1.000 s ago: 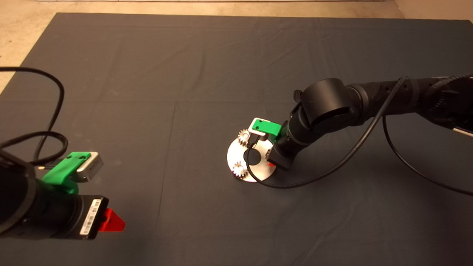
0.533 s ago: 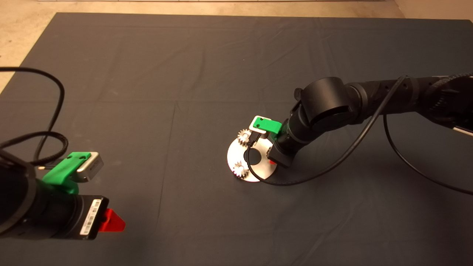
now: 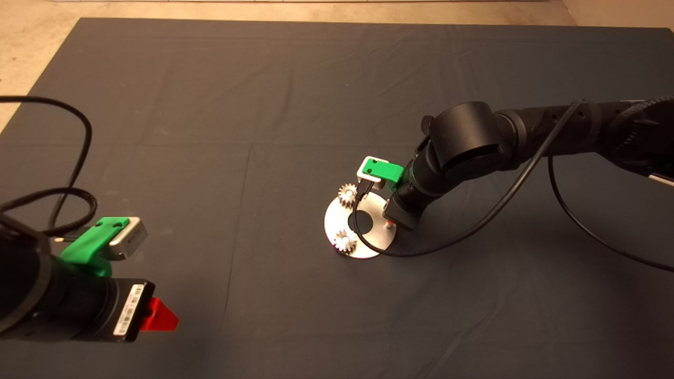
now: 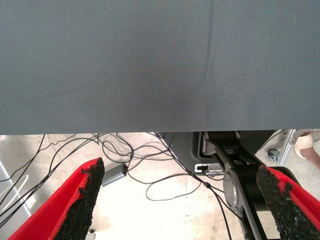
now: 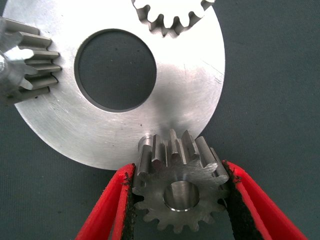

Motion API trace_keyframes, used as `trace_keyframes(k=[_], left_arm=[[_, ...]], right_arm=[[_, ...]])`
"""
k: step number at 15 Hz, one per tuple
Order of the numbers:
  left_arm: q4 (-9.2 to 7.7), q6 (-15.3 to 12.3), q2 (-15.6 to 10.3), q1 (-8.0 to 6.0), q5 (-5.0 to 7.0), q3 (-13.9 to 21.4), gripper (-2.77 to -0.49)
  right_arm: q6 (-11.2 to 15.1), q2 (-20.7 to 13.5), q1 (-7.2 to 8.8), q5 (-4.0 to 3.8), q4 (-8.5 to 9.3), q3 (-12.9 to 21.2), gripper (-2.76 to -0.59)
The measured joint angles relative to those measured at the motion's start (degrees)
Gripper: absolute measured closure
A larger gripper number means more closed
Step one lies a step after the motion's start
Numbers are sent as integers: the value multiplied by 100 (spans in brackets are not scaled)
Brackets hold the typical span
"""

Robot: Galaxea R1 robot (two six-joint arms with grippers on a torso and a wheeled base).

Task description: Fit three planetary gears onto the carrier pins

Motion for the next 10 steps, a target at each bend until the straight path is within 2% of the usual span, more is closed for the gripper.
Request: trace_keyframes(k=[5, 10], left_arm=[[0, 0, -2, 0, 1, 0, -218], [0, 0, -2, 0, 0, 0, -218]], right_arm=[[0, 16, -2, 4, 4, 236, -107], [0, 26, -30, 2, 6, 268, -107]])
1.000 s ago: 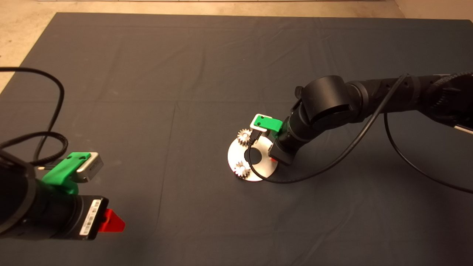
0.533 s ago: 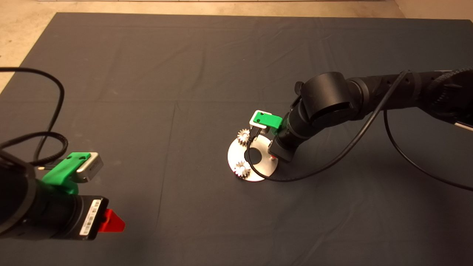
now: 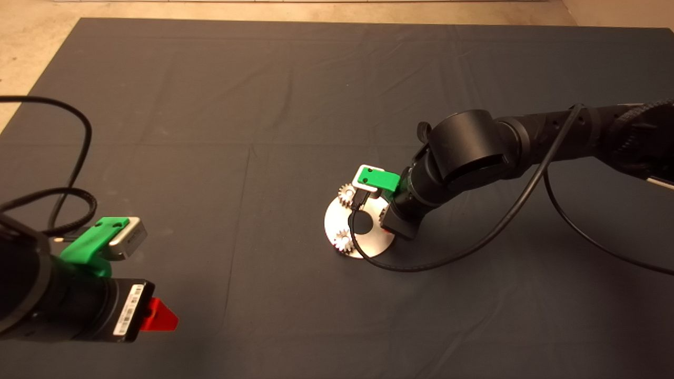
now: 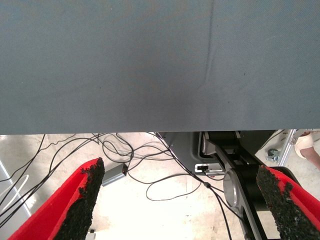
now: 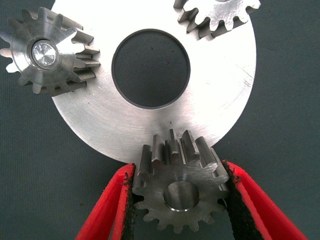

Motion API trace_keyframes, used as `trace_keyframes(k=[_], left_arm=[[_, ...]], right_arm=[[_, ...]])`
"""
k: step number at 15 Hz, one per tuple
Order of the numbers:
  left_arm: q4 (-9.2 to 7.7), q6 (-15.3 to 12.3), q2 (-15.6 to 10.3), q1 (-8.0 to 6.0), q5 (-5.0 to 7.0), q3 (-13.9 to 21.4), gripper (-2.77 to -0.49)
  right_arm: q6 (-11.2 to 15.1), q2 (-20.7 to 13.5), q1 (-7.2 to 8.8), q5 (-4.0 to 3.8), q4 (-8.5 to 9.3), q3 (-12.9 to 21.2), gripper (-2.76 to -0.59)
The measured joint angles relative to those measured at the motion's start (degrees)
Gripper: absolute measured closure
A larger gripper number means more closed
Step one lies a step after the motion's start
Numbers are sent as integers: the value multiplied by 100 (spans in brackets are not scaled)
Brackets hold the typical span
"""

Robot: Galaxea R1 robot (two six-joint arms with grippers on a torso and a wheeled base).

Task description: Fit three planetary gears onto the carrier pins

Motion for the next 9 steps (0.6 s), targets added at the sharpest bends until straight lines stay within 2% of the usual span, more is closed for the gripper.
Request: trace_keyframes(k=[9], left_arm=[[-2, 0, 0, 0, 0, 0, -218]], right_arm=[[-3, -9, -63, 0, -2, -64, -107]])
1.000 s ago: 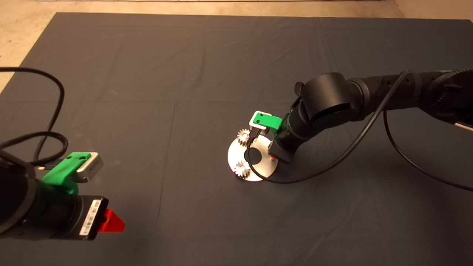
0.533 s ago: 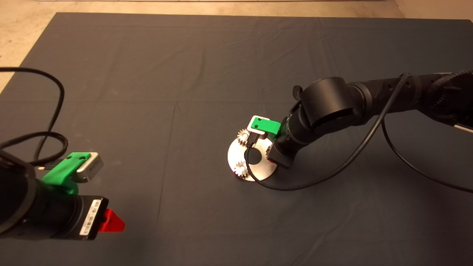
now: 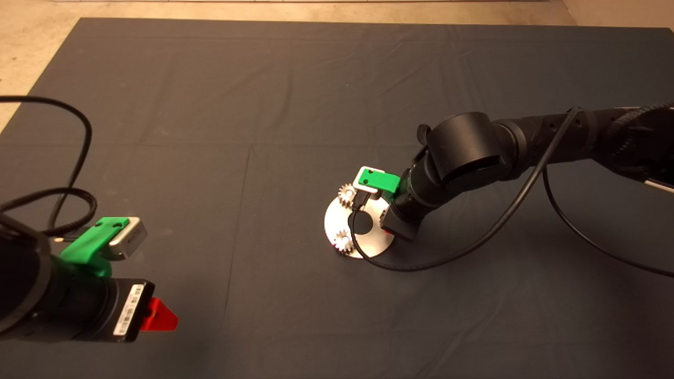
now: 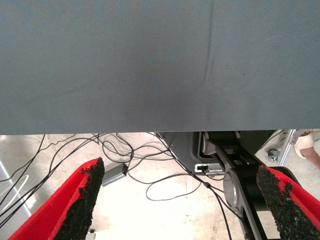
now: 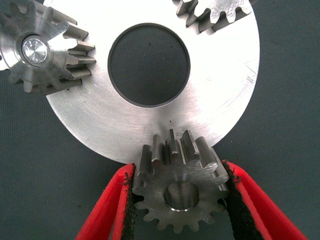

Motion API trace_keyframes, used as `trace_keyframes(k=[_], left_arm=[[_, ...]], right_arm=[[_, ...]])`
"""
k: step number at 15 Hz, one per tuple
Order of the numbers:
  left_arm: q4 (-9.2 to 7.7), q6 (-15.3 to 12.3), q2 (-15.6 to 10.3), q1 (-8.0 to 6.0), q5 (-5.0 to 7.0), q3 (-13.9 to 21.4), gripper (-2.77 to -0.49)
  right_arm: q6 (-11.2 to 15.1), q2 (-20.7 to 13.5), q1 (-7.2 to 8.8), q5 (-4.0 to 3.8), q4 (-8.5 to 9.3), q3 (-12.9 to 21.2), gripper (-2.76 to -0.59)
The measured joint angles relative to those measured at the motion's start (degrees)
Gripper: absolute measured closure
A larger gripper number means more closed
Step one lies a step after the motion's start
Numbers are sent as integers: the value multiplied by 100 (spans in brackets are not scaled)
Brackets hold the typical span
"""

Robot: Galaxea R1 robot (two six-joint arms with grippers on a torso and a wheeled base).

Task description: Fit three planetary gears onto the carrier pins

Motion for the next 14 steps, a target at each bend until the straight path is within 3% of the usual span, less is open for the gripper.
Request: trace_keyframes(k=[14], left_arm=[[-23, 0, 0, 0, 0, 34, -218]], right_arm=[[-7, -13, 0, -2, 0, -69, -107]])
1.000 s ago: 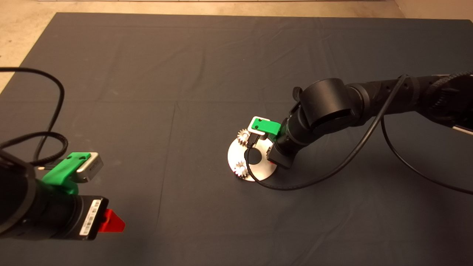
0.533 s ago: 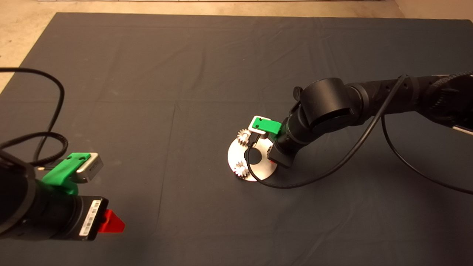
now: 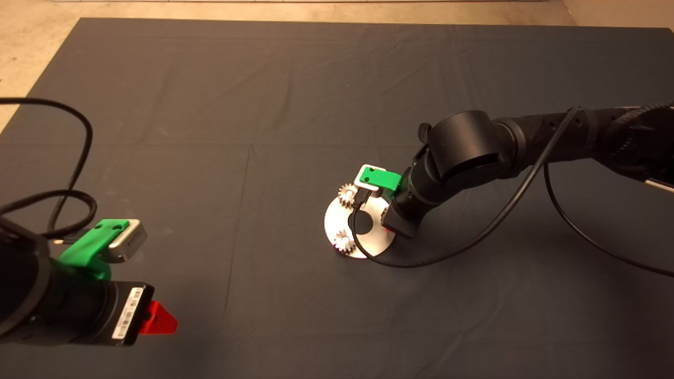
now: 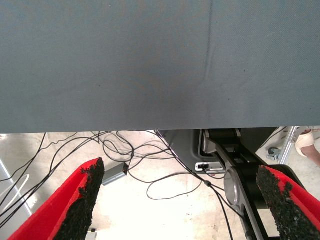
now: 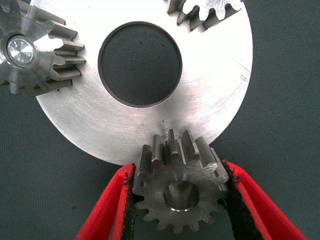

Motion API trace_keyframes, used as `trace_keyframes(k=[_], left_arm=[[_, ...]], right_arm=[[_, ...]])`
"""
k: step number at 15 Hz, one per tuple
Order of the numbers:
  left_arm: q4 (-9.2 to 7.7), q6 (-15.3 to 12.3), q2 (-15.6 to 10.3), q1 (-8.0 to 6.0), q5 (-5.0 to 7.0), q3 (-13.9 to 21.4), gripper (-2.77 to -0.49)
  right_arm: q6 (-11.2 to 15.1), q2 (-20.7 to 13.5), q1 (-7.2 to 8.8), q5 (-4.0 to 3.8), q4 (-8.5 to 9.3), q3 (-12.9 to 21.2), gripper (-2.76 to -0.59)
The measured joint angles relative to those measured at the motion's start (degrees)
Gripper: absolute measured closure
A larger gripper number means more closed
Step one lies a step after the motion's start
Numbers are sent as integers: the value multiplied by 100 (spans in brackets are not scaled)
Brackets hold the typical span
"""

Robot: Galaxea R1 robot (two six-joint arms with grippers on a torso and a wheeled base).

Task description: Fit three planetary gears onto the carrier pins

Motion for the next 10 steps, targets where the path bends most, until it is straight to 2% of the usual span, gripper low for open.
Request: trace_keyframes(k=[10], left_arm=[[-8, 0, 0, 0, 0, 0, -218]], right_arm=[[-15, -8, -63, 0, -1, -5, -107]])
